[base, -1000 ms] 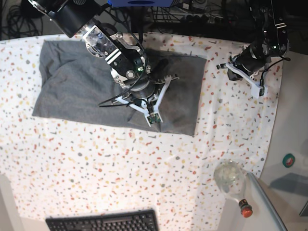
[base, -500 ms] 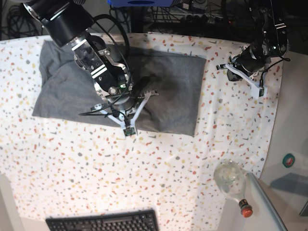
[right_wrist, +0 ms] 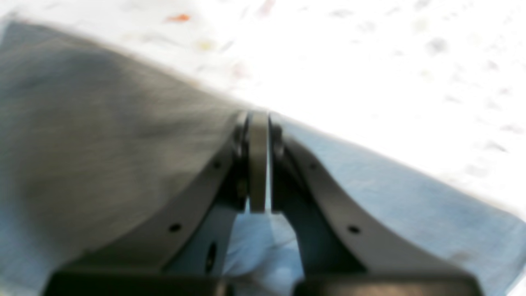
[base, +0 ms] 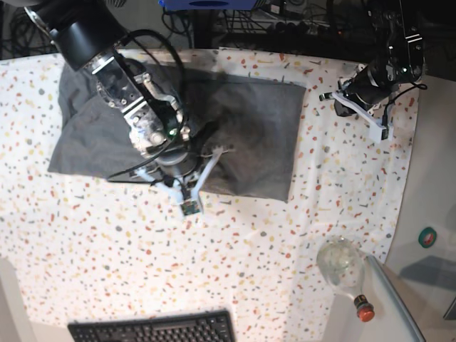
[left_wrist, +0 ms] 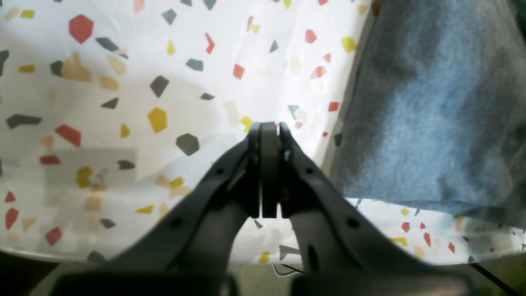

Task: Layout the t-shirt on the table in an organized manner, then fold the t-shirt properly
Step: 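Press and smooth the folded shirt with the right gripper, then drag the right gripper across the shirt to flatten the fold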

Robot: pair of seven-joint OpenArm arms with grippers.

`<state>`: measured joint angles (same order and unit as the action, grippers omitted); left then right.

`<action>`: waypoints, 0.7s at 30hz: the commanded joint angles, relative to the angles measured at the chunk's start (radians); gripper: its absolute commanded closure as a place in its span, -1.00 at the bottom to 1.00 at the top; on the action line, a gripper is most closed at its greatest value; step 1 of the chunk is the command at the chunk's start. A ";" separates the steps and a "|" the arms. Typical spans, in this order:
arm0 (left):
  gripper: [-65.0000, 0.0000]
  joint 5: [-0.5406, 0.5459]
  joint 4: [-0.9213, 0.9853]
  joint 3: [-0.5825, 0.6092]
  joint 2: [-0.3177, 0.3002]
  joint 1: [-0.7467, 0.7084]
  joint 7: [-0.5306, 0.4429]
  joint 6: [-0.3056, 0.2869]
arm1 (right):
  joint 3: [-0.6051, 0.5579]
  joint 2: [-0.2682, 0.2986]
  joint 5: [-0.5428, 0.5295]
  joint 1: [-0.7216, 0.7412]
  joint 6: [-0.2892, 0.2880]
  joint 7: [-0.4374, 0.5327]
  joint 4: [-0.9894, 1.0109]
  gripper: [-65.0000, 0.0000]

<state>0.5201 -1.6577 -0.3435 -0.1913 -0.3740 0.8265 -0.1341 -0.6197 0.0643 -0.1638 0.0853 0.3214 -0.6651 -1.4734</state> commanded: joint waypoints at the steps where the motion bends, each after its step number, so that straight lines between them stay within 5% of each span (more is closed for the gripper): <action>1: 1.00 0.007 -0.022 -0.006 -0.012 0.000 -0.017 -0.003 | -0.027 -0.011 -0.003 0.014 -0.005 0.008 -0.020 1.00; 7: 1.00 0.007 -0.022 -0.006 -0.014 0.005 -0.017 -0.003 | -0.130 -0.039 -0.004 0.021 -0.005 0.017 0.012 1.00; 11: 1.00 0.007 -0.022 -0.006 -0.014 0.005 -0.017 -0.003 | -0.064 -0.083 -0.004 0.077 -0.005 0.029 0.191 1.00; 21: 1.00 0.005 -0.022 -0.007 -0.015 -0.001 -0.017 -0.003 | 0.097 -0.050 -0.009 0.078 -0.005 0.071 0.247 1.00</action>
<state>0.5201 -1.6596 -0.3462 -0.1967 -0.3767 0.8238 -0.1341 -0.5217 0.0257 -0.1761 0.1471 0.3187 -0.6128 -1.2087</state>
